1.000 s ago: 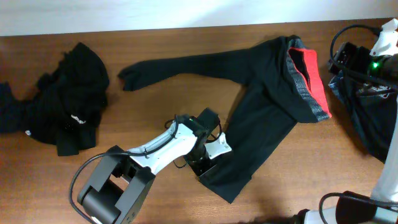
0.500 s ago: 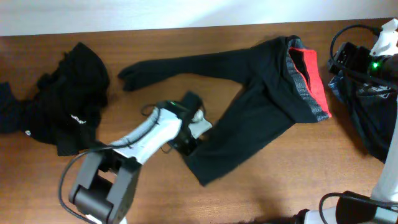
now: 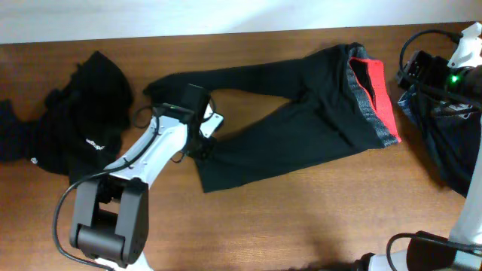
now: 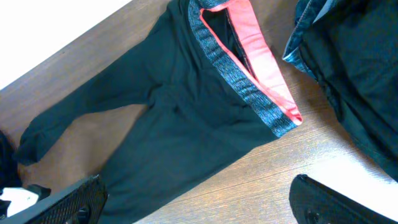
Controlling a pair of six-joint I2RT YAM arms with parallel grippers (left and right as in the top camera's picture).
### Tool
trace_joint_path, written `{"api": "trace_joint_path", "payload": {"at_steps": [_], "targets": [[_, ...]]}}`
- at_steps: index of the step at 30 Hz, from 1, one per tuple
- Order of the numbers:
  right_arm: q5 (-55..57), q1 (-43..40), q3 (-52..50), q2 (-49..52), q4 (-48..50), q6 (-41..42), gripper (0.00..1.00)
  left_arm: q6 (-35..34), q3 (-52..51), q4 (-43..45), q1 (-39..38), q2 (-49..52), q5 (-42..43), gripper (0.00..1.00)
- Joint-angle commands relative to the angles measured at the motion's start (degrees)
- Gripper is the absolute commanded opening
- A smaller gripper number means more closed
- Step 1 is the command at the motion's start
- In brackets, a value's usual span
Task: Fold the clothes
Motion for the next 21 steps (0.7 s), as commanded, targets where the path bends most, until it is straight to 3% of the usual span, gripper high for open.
{"api": "trace_joint_path", "payload": {"at_steps": [1, 18, 19, 20, 21], "targets": [[-0.8, -0.2, 0.2, -0.1, 0.0, -0.8, 0.99, -0.3, 1.0, 1.7, 2.4, -0.3, -3.8, 0.01], [-0.8, -0.2, 0.2, -0.1, 0.0, -0.8, 0.99, -1.6, 1.0, 13.7, 10.9, -0.3, -3.6, 0.01], [-0.8, -0.2, 0.2, -0.1, 0.0, -0.8, 0.99, -1.6, 1.0, 13.7, 11.0, -0.3, -3.6, 0.11], [-0.8, -0.2, 0.2, -0.1, 0.0, -0.8, 0.99, -1.6, 1.0, 13.8, 11.0, -0.3, -3.6, 0.27], [-0.8, -0.2, 0.2, -0.1, 0.0, -0.8, 0.99, -1.6, 1.0, 13.9, 11.0, -0.3, -3.6, 0.56]]}}
